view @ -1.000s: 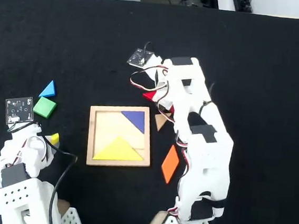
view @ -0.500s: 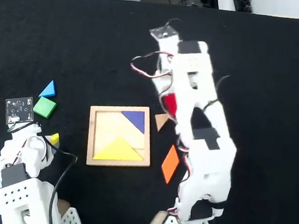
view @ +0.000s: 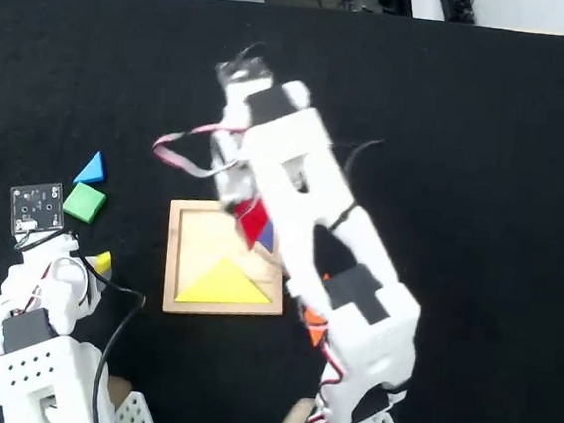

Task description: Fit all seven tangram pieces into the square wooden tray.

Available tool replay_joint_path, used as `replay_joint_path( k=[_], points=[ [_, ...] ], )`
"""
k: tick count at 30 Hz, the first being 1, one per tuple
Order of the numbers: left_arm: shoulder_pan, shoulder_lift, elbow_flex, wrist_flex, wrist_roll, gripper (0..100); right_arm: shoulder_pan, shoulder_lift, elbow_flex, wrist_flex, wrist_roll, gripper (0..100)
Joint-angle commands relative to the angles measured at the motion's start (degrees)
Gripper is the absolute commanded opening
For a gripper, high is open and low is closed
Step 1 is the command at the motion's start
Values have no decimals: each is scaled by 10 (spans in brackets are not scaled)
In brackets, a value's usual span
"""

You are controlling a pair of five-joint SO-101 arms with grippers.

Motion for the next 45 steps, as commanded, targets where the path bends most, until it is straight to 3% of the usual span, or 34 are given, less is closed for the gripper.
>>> replay_joint_path(
  k=[1,12,17,26,35,41,45],
  points=[
    [7,-4,-4,-8,-2,281,-64,-38,57,-35,-44,124],
    [7,-4,-4,-8,-2,281,-156,-37,190,-209,-165,124],
    [7,-4,-4,-8,-2,281,-170,-36,193,-232,-215,124],
    [8,-4,-4,-8,-2,281,-170,-34,198,-237,-215,294],
    [8,-4,-4,-8,-2,281,-170,-34,197,-241,-202,297],
    [8,-4,-4,-8,-2,281,-171,-29,194,-249,-193,390],
    [8,-4,-4,-8,-2,281,-169,-45,191,-228,-156,349]
  ],
)
